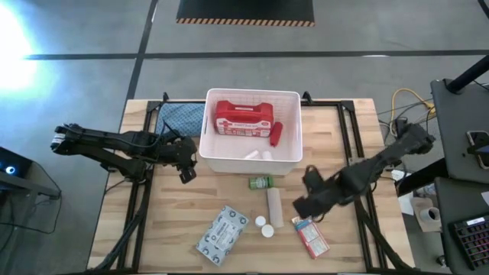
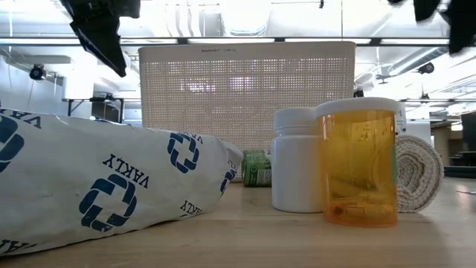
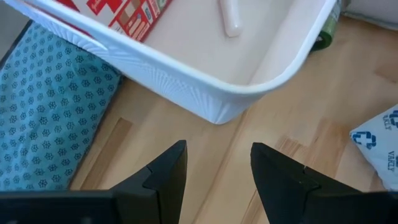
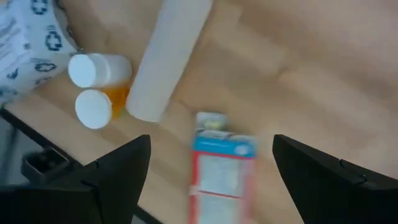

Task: Pick & place medical supplies in basket/bin
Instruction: Put the white bandage into the bin

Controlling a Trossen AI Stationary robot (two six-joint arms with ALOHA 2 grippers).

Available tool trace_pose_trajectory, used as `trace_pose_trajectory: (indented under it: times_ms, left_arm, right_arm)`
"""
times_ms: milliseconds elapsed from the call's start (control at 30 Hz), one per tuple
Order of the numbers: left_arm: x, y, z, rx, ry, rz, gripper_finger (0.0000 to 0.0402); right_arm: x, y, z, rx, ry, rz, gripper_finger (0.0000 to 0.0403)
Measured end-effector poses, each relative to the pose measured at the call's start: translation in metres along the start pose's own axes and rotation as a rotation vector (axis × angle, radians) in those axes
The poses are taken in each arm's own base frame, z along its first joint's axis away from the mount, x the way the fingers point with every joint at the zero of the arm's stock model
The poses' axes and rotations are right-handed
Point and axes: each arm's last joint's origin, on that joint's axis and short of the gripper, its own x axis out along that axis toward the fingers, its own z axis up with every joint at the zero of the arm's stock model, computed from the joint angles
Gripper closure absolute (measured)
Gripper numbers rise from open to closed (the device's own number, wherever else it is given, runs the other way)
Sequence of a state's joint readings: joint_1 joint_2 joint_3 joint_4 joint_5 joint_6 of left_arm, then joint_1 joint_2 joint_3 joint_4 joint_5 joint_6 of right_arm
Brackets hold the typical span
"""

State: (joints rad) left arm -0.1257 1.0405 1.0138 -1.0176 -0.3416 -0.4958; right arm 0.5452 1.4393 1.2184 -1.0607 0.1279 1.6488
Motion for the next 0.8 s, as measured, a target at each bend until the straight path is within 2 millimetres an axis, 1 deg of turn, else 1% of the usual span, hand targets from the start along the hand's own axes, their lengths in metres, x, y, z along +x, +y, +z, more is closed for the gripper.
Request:
trace_pose_trajectory:
  times_ms: [133,200,267,400,533,600,700,800]
  left_arm:
    - [0.000,-0.001,0.001,0.021,-0.009,-0.005,0.0242]
    - [0.000,-0.001,0.001,0.020,-0.012,-0.006,0.0242]
    - [0.000,-0.001,0.001,0.020,-0.010,-0.006,0.0242]
    - [-0.002,-0.005,-0.001,0.064,-0.013,-0.025,0.0242]
    - [-0.011,-0.015,-0.008,0.141,-0.059,-0.024,0.0242]
    - [-0.015,-0.018,-0.011,0.165,-0.085,-0.022,0.0242]
    - [-0.019,-0.020,-0.014,0.168,-0.102,-0.033,0.0242]
    - [-0.022,-0.019,-0.016,0.150,-0.103,-0.039,0.0242]
  right_arm:
    - [0.043,0.013,-0.004,0.177,0.005,0.061,0.0076]
    - [0.060,0.018,-0.001,0.236,-0.010,0.061,0.0076]
    - [0.072,0.019,0.003,0.285,-0.036,0.036,0.0076]
    - [0.085,0.026,0.012,0.316,-0.048,0.026,0.0076]
    - [0.094,0.039,0.023,0.315,-0.058,0.038,0.0076]
    - [0.103,0.046,0.028,0.300,-0.064,0.027,0.0076]
    - [0.118,0.057,0.036,0.275,-0.059,0.007,0.0076]
    - [0.126,0.065,0.040,0.267,-0.050,-0.039,0.0076]
